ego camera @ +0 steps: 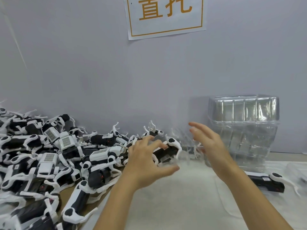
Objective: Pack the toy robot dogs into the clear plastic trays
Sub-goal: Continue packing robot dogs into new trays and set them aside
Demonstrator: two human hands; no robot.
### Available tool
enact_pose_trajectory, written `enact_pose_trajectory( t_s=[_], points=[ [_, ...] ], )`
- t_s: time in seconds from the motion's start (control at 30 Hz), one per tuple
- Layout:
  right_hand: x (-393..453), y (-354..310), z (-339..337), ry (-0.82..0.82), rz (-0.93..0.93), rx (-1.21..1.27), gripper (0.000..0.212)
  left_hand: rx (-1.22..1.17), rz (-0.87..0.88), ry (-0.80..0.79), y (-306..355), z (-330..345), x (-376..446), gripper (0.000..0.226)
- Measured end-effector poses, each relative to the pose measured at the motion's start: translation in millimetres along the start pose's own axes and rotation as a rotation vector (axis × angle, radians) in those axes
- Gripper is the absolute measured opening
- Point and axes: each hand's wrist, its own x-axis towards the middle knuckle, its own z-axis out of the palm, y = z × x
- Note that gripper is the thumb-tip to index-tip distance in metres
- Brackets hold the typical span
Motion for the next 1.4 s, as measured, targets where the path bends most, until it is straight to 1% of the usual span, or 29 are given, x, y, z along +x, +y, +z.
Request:
enact_pose_trajectory(
  t_s=[0.07,0.1,0.17,0.23,0.3,0.4,0.5,0.53,0.57,0.7,0.83,0.9,1.0,1.03,1.13,1.17,1.2,1.23,1.27,1.3,1.37,1.4],
  points=[
    [-1,2,2,-0.064,0.019,-0.145,0.051,0.113,0.047,-0.003,5,3,0,0.073],
    [-1,4,3,-0.078,0.036,-0.207,0.058,0.154,0.066,-0.008,8,3,0,0.077],
    [-3,8,8,-0.081,0.05,-0.277,0.064,0.222,0.105,-0.017,11,3,0,0.08],
    [-4,12,11,-0.057,0.059,-0.29,0.067,0.254,0.13,-0.036,13,2,0,0.082],
    [-3,16,11,-0.058,0.12,-0.277,0.063,0.253,0.13,-0.086,14,0,0,0.081],
    [-3,17,7,-0.15,0.206,-0.378,0.054,0.216,0.084,-0.209,12,-4,-1,0.079],
    [-2,17,1,-0.243,0.265,-0.497,0.059,0.223,0.03,-0.316,10,-4,-2,0.078],
    [-2,17,-1,-0.251,0.275,-0.515,0.06,0.236,0.025,-0.337,11,-3,-2,0.077],
    [-1,16,-3,-0.228,0.278,-0.513,0.058,0.251,0.022,-0.354,13,-2,-2,0.077],
    [4,10,-14,-0.048,0.24,-0.427,0.042,0.27,0.036,-0.442,29,14,-4,0.084],
    [6,10,-17,0.035,0.191,-0.347,0.032,0.132,0.067,-0.553,50,40,-13,0.091],
    [6,11,-16,0.049,0.178,-0.334,0.03,0.077,0.071,-0.531,53,45,-14,0.094],
    [7,13,-16,0.068,0.181,-0.308,0.028,0.1,0.146,-0.424,52,43,-11,0.103],
    [7,13,-17,0.075,0.183,-0.296,0.027,0.076,0.124,-0.416,51,38,-9,0.103],
    [8,12,-23,0.112,0.187,-0.262,0.024,-0.015,-0.099,-0.478,44,17,-1,0.097],
    [8,12,-25,0.127,0.185,-0.248,0.023,-0.005,-0.178,-0.455,40,10,0,0.09],
    [8,12,-27,0.144,0.179,-0.236,0.023,0.019,-0.258,-0.399,36,3,2,0.077],
    [8,12,-28,0.164,0.172,-0.228,0.022,0.056,-0.339,-0.33,32,-2,3,0.059],
    [8,12,-29,0.185,0.165,-0.221,0.022,0.089,-0.43,-0.29,28,-6,4,0.048],
    [8,12,-29,0.201,0.162,-0.214,0.022,0.084,-0.521,-0.301,26,-8,5,0.047],
    [8,12,-28,0.221,0.163,-0.201,0.022,-0.08,-0.673,-0.405,27,-5,4,0.054],
    [8,12,-28,0.224,0.165,-0.2,0.022,-0.166,-0.717,-0.436,28,-2,3,0.06]
  ],
)
